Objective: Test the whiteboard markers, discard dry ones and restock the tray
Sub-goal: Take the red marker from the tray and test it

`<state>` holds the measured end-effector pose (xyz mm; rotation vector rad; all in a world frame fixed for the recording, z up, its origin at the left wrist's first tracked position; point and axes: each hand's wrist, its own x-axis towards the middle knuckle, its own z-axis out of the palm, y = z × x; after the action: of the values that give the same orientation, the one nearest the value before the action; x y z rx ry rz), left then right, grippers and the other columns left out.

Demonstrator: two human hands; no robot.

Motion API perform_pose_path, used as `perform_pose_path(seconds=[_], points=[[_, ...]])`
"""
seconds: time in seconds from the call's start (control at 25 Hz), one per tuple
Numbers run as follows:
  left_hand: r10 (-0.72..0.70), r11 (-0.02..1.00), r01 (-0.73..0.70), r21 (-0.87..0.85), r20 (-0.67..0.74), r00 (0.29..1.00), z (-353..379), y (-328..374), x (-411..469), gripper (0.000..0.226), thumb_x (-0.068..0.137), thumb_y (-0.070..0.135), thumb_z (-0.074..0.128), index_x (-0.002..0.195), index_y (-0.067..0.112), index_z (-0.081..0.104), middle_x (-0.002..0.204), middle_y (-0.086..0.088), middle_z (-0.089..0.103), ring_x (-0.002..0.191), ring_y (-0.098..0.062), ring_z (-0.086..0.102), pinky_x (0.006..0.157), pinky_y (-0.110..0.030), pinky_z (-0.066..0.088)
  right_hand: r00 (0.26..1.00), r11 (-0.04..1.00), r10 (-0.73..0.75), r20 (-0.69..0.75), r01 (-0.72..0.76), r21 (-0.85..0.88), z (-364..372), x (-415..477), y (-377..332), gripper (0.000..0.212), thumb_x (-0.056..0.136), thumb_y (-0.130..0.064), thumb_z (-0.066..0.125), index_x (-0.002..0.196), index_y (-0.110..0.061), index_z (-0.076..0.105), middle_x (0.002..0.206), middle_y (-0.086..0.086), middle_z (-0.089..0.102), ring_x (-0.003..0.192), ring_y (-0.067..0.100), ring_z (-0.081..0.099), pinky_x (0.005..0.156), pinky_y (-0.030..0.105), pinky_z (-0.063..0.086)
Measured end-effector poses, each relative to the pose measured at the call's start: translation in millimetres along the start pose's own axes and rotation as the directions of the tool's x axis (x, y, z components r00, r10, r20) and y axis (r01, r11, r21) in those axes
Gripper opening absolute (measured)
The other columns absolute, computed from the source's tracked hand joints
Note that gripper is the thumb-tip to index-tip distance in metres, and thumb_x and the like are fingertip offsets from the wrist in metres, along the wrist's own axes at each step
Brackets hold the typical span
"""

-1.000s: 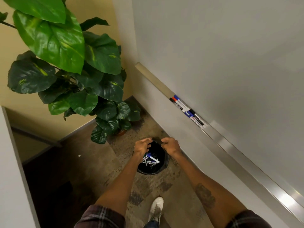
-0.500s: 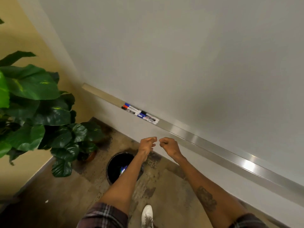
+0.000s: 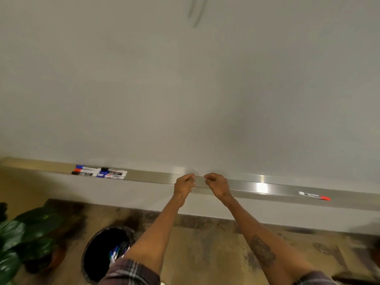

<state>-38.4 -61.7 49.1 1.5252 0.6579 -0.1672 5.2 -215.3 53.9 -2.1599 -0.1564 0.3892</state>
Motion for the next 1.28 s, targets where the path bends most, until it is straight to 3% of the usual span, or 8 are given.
perform_pose_path(seconds=[0.24, 0.48, 0.6, 0.76, 0.96, 1.12, 1.28], points=[[0.023, 0.994, -0.039, 0.106, 0.152, 0.988, 131, 11, 2, 0.035, 0.099, 0.025, 0.058, 0.132, 0.016, 0.060, 0.124, -0.002, 0.064, 0.105, -0.021, 0.067, 0.087, -0.029, 0.054, 0.984, 0.997, 0.076, -0.162, -0.074, 0.017, -110, -15, 78, 0.027, 0.095, -0.011, 0.056, 0.120, -0.007, 0.067, 0.122, 0.008, 0.067, 0.112, 0.022, 0.061, 0.097, 0.028, 0.045], [-0.002, 0.988, -0.042, 0.147, 0.288, 0.958, 246, 10, -1, 0.030, 0.099, 0.024, 0.058, 0.127, 0.017, 0.064, 0.124, -0.002, 0.066, 0.101, -0.018, 0.068, 0.082, -0.025, 0.053, 0.934, 0.983, 0.184, -0.306, -0.165, 0.087, -195, -31, 157, 0.029, 0.094, -0.013, 0.058, 0.122, -0.010, 0.066, 0.126, 0.008, 0.065, 0.112, 0.022, 0.059, 0.088, 0.025, 0.042], [-0.043, 0.985, -0.024, 0.173, 0.371, 0.928, 297, 5, -3, 0.027, 0.100, 0.025, 0.056, 0.125, 0.023, 0.064, 0.128, 0.001, 0.065, 0.106, -0.018, 0.067, 0.086, -0.028, 0.053, 0.891, 0.966, 0.250, -0.380, -0.202, 0.161, -232, -38, 195, 0.031, 0.094, -0.013, 0.060, 0.125, -0.012, 0.063, 0.131, 0.009, 0.060, 0.113, 0.024, 0.059, 0.090, 0.029, 0.045], [-0.110, 0.977, 0.013, 0.214, 0.450, 0.886, 359, -1, -6, 0.038, 0.102, 0.019, 0.051, 0.140, 0.017, 0.052, 0.132, -0.001, 0.058, 0.113, -0.021, 0.063, 0.097, -0.035, 0.050, 0.811, 0.928, 0.369, -0.454, -0.295, 0.227, -275, -43, 244, 0.043, 0.094, -0.015, 0.059, 0.136, -0.010, 0.054, 0.138, 0.011, 0.055, 0.118, 0.028, 0.057, 0.102, 0.041, 0.046], [-0.189, 0.965, 0.065, 0.253, 0.504, 0.843, 413, -8, 0, 0.049, 0.103, 0.018, 0.049, 0.150, 0.015, 0.037, 0.149, -0.008, 0.047, 0.126, -0.025, 0.056, 0.105, -0.040, 0.045, 0.760, 0.872, 0.484, -0.434, -0.375, 0.315, -316, -46, 289, 0.058, 0.095, -0.010, 0.058, 0.149, -0.011, 0.036, 0.153, 0.012, 0.036, 0.134, 0.033, 0.045, 0.111, 0.044, 0.040], [-0.236, 0.955, 0.082, 0.285, 0.562, 0.793, 437, -16, 4, 0.059, 0.105, 0.018, 0.045, 0.157, 0.019, 0.019, 0.159, -0.007, 0.030, 0.132, -0.025, 0.051, 0.109, -0.042, 0.045, 0.770, 0.861, 0.502, -0.393, -0.399, 0.317, -337, -39, 308, 0.063, 0.095, -0.008, 0.058, 0.152, -0.012, 0.029, 0.157, 0.012, 0.030, 0.137, 0.034, 0.040, 0.113, 0.046, 0.037], [-0.256, 0.951, 0.100, 0.294, 0.563, 0.786, 449, -26, 10, 0.063, 0.104, 0.014, 0.044, 0.158, 0.023, 0.012, 0.162, -0.008, 0.024, 0.131, -0.026, 0.051, 0.105, -0.040, 0.048, 0.790, 0.858, 0.506, -0.348, -0.416, 0.302, -344, -34, 322, 0.065, 0.095, -0.008, 0.059, 0.152, -0.012, 0.029, 0.158, 0.012, 0.029, 0.137, 0.034, 0.041, 0.112, 0.049, 0.038]])
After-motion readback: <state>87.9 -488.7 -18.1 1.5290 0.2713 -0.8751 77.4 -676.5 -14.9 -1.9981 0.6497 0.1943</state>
